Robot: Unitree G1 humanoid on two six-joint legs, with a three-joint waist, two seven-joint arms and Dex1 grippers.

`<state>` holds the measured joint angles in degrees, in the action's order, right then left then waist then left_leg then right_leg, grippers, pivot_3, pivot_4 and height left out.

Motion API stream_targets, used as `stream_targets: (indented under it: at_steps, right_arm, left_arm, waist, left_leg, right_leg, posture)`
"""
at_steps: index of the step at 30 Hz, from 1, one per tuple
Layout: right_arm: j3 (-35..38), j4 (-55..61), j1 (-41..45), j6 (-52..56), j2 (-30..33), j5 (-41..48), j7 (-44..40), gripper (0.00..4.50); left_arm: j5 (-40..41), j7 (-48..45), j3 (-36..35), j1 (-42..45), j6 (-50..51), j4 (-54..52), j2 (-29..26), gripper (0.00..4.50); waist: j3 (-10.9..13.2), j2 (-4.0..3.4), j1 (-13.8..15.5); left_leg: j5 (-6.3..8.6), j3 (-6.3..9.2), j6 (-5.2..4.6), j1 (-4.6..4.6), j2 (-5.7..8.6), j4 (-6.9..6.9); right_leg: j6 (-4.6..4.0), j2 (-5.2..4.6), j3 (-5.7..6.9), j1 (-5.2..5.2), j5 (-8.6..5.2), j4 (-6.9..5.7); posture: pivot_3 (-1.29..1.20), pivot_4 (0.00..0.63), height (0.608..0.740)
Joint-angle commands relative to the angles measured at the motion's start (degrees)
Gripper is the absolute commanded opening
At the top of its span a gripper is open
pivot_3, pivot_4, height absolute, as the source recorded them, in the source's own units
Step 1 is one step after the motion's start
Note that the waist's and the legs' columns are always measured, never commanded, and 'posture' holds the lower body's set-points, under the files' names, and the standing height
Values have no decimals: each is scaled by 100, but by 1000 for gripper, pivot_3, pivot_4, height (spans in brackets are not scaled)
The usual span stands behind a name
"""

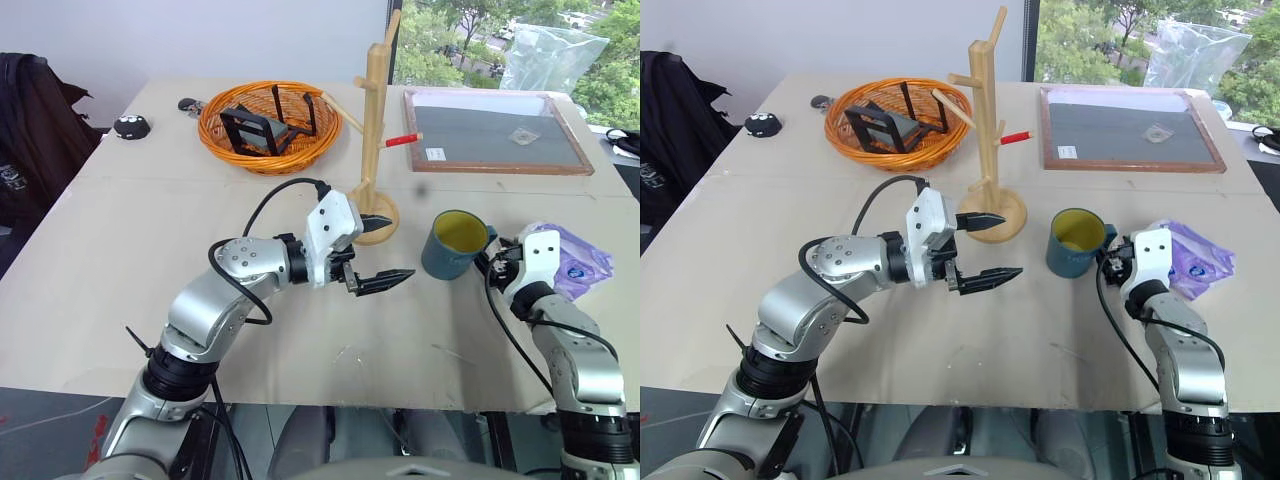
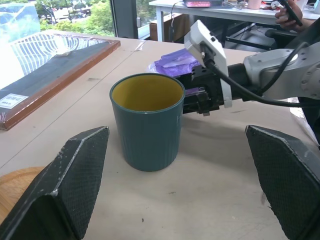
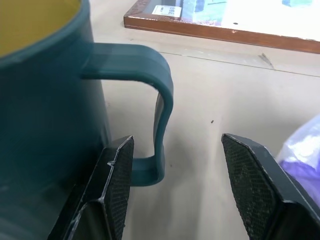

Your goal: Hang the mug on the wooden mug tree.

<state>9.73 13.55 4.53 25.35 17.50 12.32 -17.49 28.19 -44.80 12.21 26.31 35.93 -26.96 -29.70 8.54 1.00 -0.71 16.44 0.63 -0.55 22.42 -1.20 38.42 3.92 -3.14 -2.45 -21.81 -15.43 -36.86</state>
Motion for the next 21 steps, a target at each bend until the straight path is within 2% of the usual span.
stream_targets:
  at_steps: [1, 2, 5, 7, 9, 15, 21]
  right_arm:
    - [41, -110, 187, -242, 62, 76, -122, 2763]
    - [33, -159, 212, -274, 62, 79, -148, 2763]
    - [5, -256, 254, -355, 39, 128, -263, 2000]
    - [-16, -285, 261, -388, 43, 117, -295, 937]
    - [-12, -264, 245, -391, 41, 124, -299, 67]
    - [205, 13, 294, -236, 433, 396, -668, 23]
    - [339, 262, 1029, 153, 1686, 1239, -2054, 23]
  left_arm:
    - [-24, -25, -94, 7, -130, -190, -26, 4500]
    - [-25, -28, -99, 5, -135, -186, -31, 4500]
    - [-24, -18, -119, -5, -140, -188, -33, 4500]
    - [-22, -9, -132, -13, -136, -195, -31, 4500]
    - [-12, 1, -146, -39, -125, -219, -35, 4500]
    - [-6, 60, -233, -164, -118, -267, -72, 4500]
    - [-40, 506, -576, -342, -431, -221, 266, 4500]
  waist:
    - [0, 0, -2]
    - [0, 0, -2]
    - [0, 0, 1]
    - [0, 0, 0]
    - [0, 0, 1]
    - [1, -1, 2]
    - [2, -4, -15]
  left_leg:
    - [0, -1, 0, 0, 0, 0]
    - [0, -1, 0, 0, 0, 0]
    - [0, 0, 0, 0, 0, 0]
    - [0, 0, 0, 1, 0, 0]
    - [0, 0, 0, 0, 0, 0]
    - [0, 0, 0, 1, 0, 0]
    - [3, -1, -5, -1, 0, 2]
  right_leg:
    - [0, 0, 0, 0, 0, 0]
    - [0, 0, 0, 0, 0, 0]
    - [0, 0, 0, 0, 0, 0]
    - [0, 0, 0, 0, 0, 0]
    - [0, 0, 0, 0, 0, 0]
    - [0, 0, 0, 0, 0, 0]
    - [0, -1, -2, 0, 1, -1]
  posture:
    - [0, 150, 737]
    - [0, 150, 737]
    - [0, 150, 737]
    - [0, 150, 737]
    - [0, 150, 737]
    - [0, 150, 737]
    - [0, 150, 737]
